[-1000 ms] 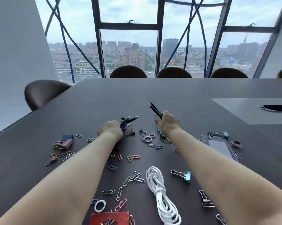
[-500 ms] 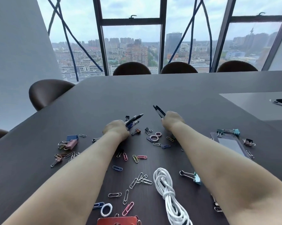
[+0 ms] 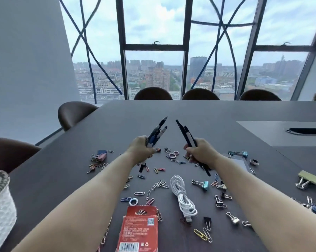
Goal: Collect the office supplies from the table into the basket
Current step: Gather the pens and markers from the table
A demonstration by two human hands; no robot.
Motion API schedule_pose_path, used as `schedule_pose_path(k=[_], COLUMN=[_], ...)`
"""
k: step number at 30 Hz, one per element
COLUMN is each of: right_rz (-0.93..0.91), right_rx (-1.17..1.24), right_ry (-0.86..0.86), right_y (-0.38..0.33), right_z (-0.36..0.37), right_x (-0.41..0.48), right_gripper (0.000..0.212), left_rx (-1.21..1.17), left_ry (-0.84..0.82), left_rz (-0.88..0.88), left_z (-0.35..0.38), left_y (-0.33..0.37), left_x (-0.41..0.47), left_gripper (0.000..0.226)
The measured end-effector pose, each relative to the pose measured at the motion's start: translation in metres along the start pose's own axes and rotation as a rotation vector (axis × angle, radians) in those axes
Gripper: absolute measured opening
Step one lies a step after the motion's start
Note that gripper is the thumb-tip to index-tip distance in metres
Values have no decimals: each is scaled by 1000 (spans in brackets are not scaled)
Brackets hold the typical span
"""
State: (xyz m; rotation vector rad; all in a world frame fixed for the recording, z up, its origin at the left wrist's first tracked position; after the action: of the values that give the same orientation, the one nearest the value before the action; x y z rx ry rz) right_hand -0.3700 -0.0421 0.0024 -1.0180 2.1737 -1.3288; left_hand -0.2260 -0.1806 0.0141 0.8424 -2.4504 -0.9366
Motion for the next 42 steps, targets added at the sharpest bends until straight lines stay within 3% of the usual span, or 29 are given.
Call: schedule_pose_path(k=[5, 12, 17, 24, 27, 29, 31, 34, 36, 39, 42], right_rz=[-20, -92, -167, -234, -239, -239, -232, -229, -233, -249, -275], right_rx=[95, 108, 103, 174, 191, 177, 162, 156, 158, 151, 136], right_ry=[11, -50, -159, -290, -293, -281, -269, -266, -278, -296, -302], right_y=[-25, -79, -118, -152, -150, -147, -144, -143, -144, -147, -148], right_z=[8, 41, 107, 179, 186, 186, 184, 182, 184, 189, 194], right_x=[-55, -122, -159, -196, -198, -196, -193, -191, -192, -196, -200], right_gripper=[14, 30, 25, 26, 26, 27, 26, 24, 24, 27, 29], left_rx=[-8, 328, 417, 510, 482, 425, 422, 455, 490, 472, 534], left_ry=[22, 321, 462, 333, 295, 245, 146, 47, 98, 240, 247], left_rz=[-26, -32, -170, -565, -653, -698, -751, -724, -663, -477, -312], left_z=[-29, -162, -238, -252, -248, -242, -232, -226, -233, -245, -239], left_y=[26, 75, 38, -76, -109, -122, -127, -126, -119, -100, -83], left_x=[-58, -168, -252, -318, -322, -322, -324, -321, -320, -319, -329], left_gripper=[13, 9, 24, 28, 27, 14, 25, 42, 62, 58, 49])
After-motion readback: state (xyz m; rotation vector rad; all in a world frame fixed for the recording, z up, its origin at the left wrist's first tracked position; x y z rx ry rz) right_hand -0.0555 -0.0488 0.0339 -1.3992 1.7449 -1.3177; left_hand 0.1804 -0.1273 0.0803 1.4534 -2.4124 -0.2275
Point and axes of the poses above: each hand's wrist, its own x-axis towards the middle knuckle, its own z-axis out of the palm, y = z × x, the point moved 9 cm from there along x, towards the middle knuckle, and after that the axes turned 4 degrees about x, right-handed, at the moved point
